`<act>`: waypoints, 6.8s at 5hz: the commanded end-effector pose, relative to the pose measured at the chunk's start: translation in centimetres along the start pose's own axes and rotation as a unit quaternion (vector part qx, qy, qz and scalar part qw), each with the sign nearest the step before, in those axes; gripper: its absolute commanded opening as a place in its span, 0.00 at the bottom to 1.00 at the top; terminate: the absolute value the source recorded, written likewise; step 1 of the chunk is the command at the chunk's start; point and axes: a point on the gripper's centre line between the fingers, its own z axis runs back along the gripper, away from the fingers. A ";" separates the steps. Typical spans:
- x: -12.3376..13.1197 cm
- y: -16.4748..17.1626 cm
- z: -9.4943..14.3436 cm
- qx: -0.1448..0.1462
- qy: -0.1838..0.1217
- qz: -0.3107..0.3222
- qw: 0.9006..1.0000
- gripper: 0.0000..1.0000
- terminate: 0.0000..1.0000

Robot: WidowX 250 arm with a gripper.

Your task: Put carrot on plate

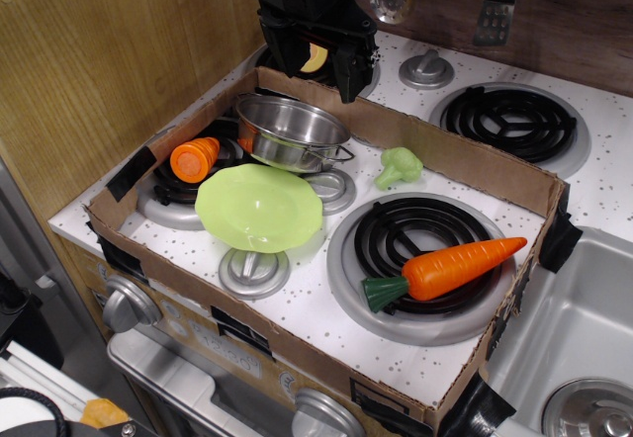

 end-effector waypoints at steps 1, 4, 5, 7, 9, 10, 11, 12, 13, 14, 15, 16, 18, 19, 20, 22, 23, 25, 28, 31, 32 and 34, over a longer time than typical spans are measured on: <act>0.0 0.0 0.0 0.000 0.000 0.000 1.000 1.00 0.00; -2.5 -5.7 6.9 0.015 0.009 -0.155 0.988 1.00 0.00; -5.1 -10.2 6.4 0.021 -0.003 -0.199 0.980 1.00 0.00; -6.0 -13.8 4.0 -0.002 0.017 -0.224 0.975 1.00 0.00; -5.9 -14.2 1.0 -0.024 0.046 -0.212 0.976 1.00 0.00; -6.4 -14.4 -0.7 -0.023 0.042 -0.211 0.976 1.00 0.00; -6.3 -14.2 -2.3 -0.027 0.035 -0.215 0.976 1.00 0.00; -5.9 -14.3 -3.2 -0.029 0.031 -0.213 0.976 1.00 0.00; -5.9 -14.2 -4.1 -0.026 0.029 -0.214 0.976 1.00 0.00; -6.1 -13.8 -5.0 -0.040 0.030 -0.208 0.977 1.00 0.00; -6.4 -13.2 -6.0 -0.053 0.044 -0.200 0.977 1.00 0.00; -6.4 -12.9 -6.3 -0.064 0.056 -0.191 0.978 0.00 0.00; -5.5 -12.9 -3.1 -0.050 0.094 -0.187 0.977 0.00 0.00; -5.2 -11.2 -2.2 -0.017 0.106 -0.201 0.974 0.00 0.00; -5.3 -8.4 -0.9 0.010 0.133 -0.181 0.974 0.00 0.00; -5.9 -1.7 0.1 0.025 0.133 -0.219 0.966 0.00 0.00; -6.5 -0.2 0.0 0.052 0.108 -0.227 0.966 0.00 0.00; -7.9 0.2 -1.6 0.065 0.076 -0.220 0.970 0.00 0.00; -7.9 0.8 -2.5 0.067 0.073 -0.239 0.966 0.00 0.00; -9.0 1.0 -2.7 0.075 0.063 -0.245 0.965 0.00 0.00; -8.9 1.8 -3.2 0.056 0.055 -0.254 0.964 1.00 0.00; -7.9 1.7 -1.5 0.085 0.061 -0.270 0.957 1.00 0.00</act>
